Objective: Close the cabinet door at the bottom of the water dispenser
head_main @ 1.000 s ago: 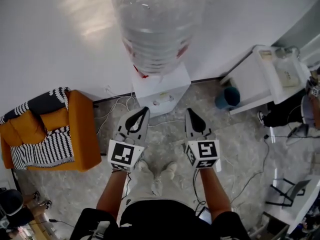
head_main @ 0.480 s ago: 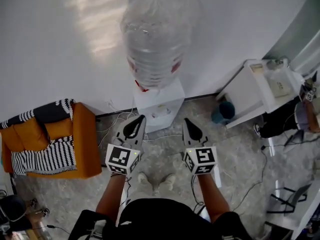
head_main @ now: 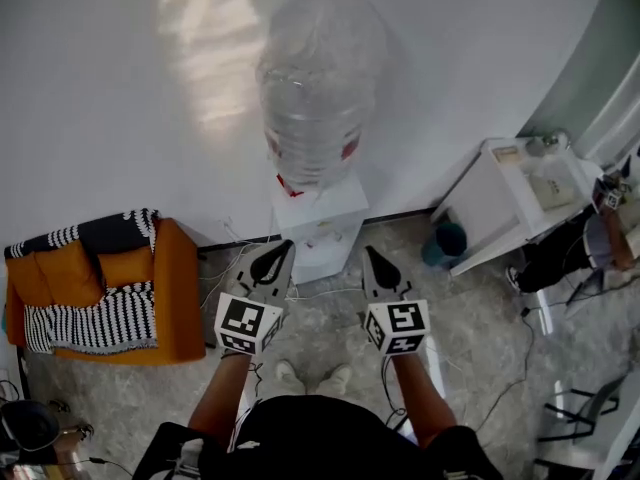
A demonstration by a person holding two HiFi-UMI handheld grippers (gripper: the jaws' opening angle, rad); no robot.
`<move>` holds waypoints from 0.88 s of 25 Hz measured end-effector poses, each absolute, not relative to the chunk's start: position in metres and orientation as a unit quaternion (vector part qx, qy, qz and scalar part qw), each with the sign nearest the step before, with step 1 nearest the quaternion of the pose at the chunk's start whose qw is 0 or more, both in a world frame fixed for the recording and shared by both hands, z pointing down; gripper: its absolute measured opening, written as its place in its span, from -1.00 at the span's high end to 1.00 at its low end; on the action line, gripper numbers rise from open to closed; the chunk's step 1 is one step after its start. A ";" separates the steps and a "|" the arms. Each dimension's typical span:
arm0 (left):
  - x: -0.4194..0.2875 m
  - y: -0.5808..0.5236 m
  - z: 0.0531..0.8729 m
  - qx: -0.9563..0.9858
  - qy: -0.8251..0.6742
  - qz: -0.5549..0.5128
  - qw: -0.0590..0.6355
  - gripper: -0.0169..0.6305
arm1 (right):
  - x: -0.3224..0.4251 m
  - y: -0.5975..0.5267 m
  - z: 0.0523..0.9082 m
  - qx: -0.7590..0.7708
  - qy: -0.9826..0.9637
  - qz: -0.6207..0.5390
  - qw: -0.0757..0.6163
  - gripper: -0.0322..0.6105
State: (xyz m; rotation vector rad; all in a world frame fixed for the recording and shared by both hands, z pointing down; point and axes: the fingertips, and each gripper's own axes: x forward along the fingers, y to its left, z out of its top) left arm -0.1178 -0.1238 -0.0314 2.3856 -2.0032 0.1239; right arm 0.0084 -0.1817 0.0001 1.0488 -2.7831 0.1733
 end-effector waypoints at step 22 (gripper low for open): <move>-0.104 -0.071 -0.070 0.757 -0.653 0.014 -0.032 0.91 | 0.036 -0.138 -0.032 0.350 -0.935 0.028 0.052 0.79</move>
